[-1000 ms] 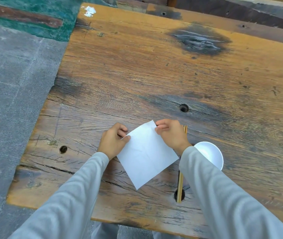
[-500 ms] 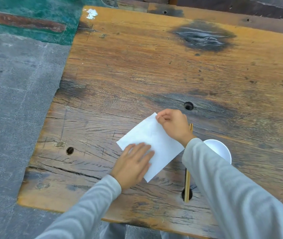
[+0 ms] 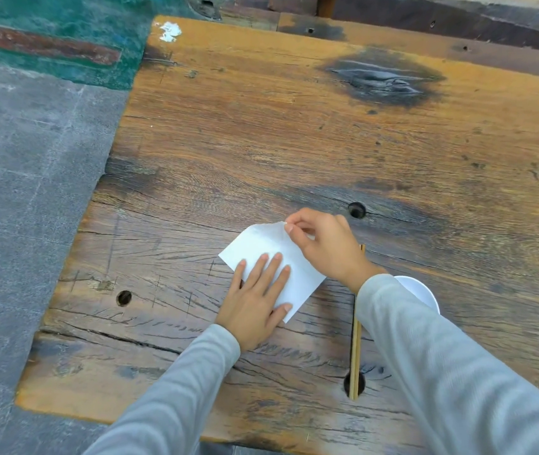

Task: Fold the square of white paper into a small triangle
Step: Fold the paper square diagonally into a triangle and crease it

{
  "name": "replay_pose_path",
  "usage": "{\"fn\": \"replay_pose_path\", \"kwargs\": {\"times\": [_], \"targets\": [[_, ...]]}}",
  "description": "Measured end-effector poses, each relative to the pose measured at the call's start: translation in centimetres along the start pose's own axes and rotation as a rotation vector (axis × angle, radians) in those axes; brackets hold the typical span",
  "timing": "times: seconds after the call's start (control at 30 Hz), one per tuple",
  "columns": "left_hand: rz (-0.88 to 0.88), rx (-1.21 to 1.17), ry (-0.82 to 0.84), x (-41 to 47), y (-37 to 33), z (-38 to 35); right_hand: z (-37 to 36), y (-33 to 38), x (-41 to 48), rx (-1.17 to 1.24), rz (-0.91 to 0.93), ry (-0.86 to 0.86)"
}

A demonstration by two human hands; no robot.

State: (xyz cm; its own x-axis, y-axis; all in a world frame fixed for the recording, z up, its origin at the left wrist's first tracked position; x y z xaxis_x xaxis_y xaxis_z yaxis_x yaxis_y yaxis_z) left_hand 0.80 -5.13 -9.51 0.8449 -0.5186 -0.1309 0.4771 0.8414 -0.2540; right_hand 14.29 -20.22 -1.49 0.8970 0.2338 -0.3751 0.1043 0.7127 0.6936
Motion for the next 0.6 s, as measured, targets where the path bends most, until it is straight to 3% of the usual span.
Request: {"fn": "replay_pose_path", "kwargs": {"times": [0.6], "targets": [[-0.014,-0.064,-0.142,-1.0,1.0,0.0,-4.3,-5.1,-7.0,-0.202,0.307,-0.009]]}}
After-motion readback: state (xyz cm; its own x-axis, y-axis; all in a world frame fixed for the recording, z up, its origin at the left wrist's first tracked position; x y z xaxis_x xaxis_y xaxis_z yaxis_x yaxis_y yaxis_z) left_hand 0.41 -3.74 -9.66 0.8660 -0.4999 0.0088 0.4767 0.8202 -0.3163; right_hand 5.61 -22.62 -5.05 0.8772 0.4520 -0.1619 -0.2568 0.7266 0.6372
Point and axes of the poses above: each hand's wrist, its own x-axis towards the middle knuckle, its own z-axis out of the back of the hand, y = z × x, the point moved 1 cm from there along x, towards the middle knuckle, and after that the axes turned 14 degrees about -z, right-handed, at the moved point
